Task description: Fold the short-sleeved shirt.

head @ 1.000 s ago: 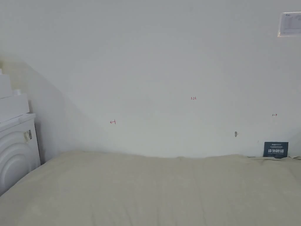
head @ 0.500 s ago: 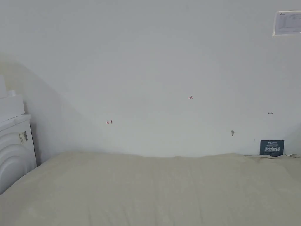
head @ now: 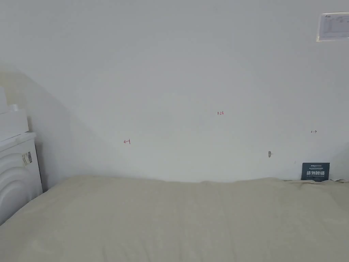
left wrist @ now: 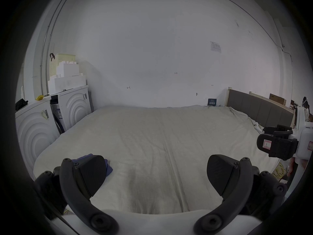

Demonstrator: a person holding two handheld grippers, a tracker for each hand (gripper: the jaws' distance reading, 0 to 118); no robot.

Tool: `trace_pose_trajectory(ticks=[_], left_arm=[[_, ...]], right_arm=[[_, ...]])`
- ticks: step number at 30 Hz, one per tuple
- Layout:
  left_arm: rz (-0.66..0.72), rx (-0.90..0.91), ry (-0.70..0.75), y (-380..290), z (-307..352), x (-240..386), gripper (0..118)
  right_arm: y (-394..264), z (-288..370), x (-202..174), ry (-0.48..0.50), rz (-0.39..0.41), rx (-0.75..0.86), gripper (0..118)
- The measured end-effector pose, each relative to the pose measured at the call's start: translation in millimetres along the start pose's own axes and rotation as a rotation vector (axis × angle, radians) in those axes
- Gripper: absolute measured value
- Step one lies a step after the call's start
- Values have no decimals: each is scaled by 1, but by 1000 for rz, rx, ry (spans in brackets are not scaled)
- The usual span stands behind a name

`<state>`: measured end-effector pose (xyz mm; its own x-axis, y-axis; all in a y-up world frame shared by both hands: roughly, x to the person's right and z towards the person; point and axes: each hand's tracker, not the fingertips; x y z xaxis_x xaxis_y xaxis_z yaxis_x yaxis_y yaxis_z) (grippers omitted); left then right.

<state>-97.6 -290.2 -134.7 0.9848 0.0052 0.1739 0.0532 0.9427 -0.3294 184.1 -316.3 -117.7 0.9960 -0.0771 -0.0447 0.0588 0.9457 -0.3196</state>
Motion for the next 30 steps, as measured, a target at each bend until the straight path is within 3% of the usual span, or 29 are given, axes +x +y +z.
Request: trace_pose_trajectory(ticks=[4,8,11,17,19,21,30], left_arm=[[-3,1,-7,2,0,1,118],[6,-1,-13,3,-1,1,118],[14,2,-16,5,-1,0,118],[12,1,-22,6,-1,1,118],[15,0,-22,6,-1,0,118],[20,-1,-22,6,-1,0,118],[19,-7,-22,5,-2,0,118]], right_arm=[[8,-2,2,33,-132,-30,83],[16,-2,-8,-64,-81,-55,83],[15,0,-16,-82,-48,-13,83],[15,2,-13,-17,-118,-26,83],[15,-3,-14,-81,-114,-60,83],[12,-4,-15,-129,-55,-37,83],[14,-6,-8,-99,-99,-58,83]])
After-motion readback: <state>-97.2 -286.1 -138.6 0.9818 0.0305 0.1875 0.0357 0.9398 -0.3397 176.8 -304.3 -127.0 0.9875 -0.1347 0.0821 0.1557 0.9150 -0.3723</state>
